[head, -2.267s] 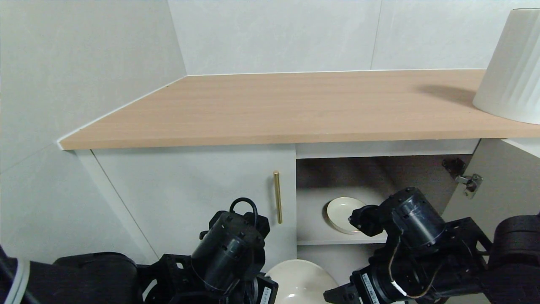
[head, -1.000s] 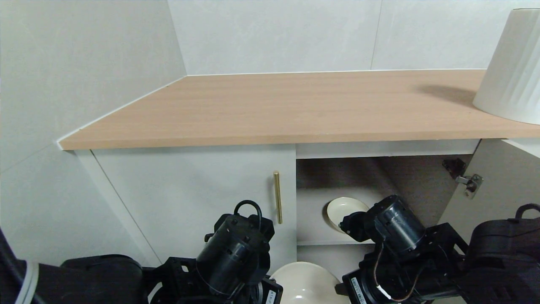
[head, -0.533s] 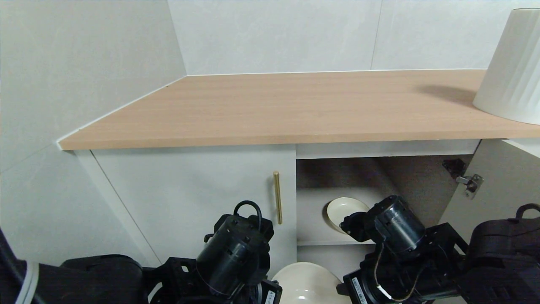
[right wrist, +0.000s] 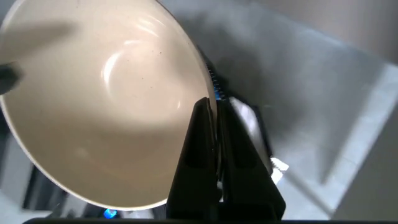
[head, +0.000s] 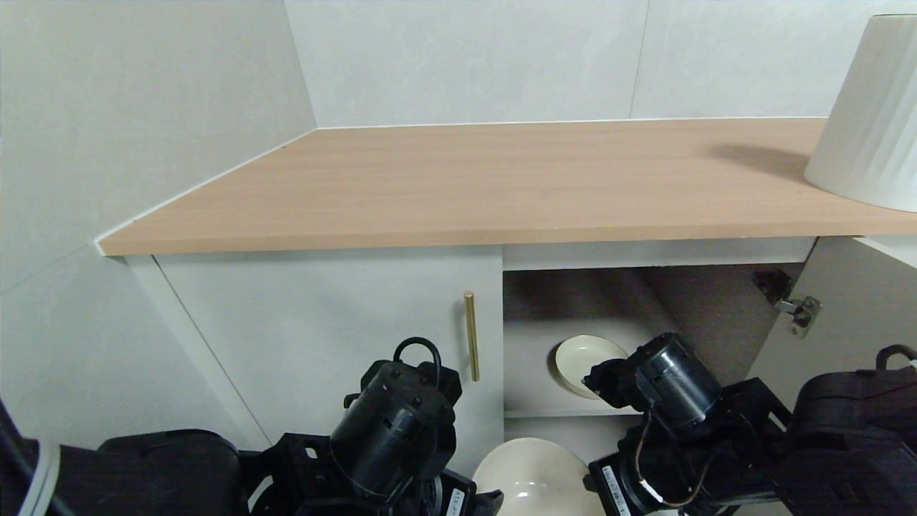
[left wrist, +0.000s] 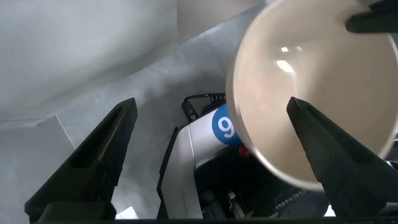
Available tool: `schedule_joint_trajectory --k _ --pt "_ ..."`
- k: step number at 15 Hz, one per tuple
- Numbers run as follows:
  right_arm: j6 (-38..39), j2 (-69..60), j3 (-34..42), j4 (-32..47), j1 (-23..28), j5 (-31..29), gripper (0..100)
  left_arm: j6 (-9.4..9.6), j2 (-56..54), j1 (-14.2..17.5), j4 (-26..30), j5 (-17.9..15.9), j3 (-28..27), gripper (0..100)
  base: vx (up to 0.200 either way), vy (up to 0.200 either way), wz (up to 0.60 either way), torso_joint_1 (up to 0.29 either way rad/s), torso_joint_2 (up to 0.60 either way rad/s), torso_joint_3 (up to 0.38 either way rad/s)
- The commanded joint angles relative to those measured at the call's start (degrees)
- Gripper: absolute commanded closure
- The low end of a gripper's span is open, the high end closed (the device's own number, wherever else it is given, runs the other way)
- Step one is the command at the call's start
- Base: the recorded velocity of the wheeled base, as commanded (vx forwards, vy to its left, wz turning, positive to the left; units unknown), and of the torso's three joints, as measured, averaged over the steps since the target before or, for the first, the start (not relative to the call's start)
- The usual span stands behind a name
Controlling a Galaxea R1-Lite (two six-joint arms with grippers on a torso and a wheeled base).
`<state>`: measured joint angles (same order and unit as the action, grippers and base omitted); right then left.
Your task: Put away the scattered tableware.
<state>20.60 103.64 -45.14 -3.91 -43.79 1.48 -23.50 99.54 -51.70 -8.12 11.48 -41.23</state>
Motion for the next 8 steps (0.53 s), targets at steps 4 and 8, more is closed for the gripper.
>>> schedule_joint_trajectory --k 4,8 --pt "0.2 3.3 -0.8 -0.1 5.8 -5.4 100 0.04 -0.2 0.1 -0.1 -0.1 -0.1 0 0.000 0.000 0.00 0.000 0.00 0.000" --pt "6.3 3.2 -4.2 -0.2 12.9 -6.2 100 0.04 -0.5 0.3 -0.1 0.3 -0.2 0 0.000 0.000 0.00 0.000 0.00 0.000"
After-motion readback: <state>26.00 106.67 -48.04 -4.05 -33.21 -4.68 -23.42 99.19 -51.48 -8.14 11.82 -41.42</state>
